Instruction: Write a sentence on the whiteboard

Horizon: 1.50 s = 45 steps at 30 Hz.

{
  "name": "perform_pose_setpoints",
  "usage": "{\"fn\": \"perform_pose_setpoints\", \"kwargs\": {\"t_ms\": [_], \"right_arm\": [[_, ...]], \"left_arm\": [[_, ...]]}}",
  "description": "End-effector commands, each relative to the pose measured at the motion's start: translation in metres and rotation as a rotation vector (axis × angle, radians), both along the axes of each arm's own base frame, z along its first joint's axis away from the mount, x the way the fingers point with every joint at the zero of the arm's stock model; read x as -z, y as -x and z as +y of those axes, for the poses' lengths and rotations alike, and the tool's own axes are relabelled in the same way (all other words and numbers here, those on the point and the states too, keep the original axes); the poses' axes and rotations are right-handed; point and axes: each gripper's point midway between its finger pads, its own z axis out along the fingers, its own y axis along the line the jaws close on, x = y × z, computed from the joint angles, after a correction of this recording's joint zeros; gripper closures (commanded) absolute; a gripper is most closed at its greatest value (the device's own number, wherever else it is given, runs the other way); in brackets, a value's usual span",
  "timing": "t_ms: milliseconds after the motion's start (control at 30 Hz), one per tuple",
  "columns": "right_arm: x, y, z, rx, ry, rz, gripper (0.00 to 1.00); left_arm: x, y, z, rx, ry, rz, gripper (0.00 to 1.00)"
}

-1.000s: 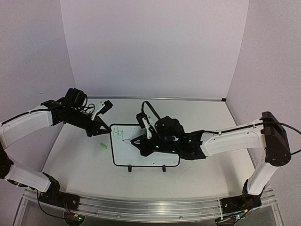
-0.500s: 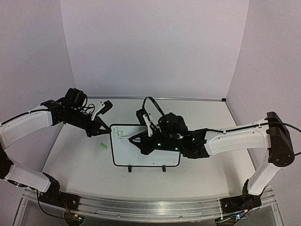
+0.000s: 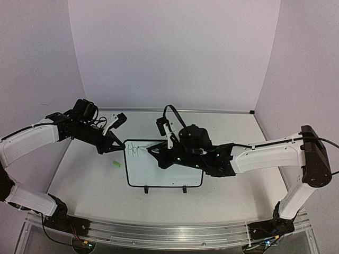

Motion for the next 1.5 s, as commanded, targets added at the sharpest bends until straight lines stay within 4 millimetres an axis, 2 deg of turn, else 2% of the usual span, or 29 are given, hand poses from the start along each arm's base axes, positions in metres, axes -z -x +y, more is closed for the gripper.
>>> {"fn": "perform_pose_setpoints", "kwargs": {"t_ms": [0, 367, 767, 1167, 1467], "right_arm": [[-0.017, -0.013, 0.005, 0.042, -0.033, -0.047, 1.0], [-0.016, -0.018, -0.01, 0.105, -0.019, -0.058, 1.0], [-0.006, -0.016, -0.024, 0.135, 0.008, -0.042, 1.0], [0.016, -0.012, -0.014, 0.092, 0.041, 0.008, 1.0], [0.02, -0.012, -0.005, 0.071, 0.04, 0.017, 1.0]], "left_arm": [[-0.005, -0.004, 0.004, -0.012, -0.028, -0.046, 1.0], [-0.004, -0.004, 0.004, -0.011, -0.03, -0.043, 1.0], [-0.003, -0.004, 0.004, -0.011, -0.03, -0.041, 1.0], [-0.003, -0.004, 0.004, -0.01, -0.03, -0.041, 1.0], [-0.003, -0.004, 0.004, -0.01, -0.031, -0.041, 1.0]]}}
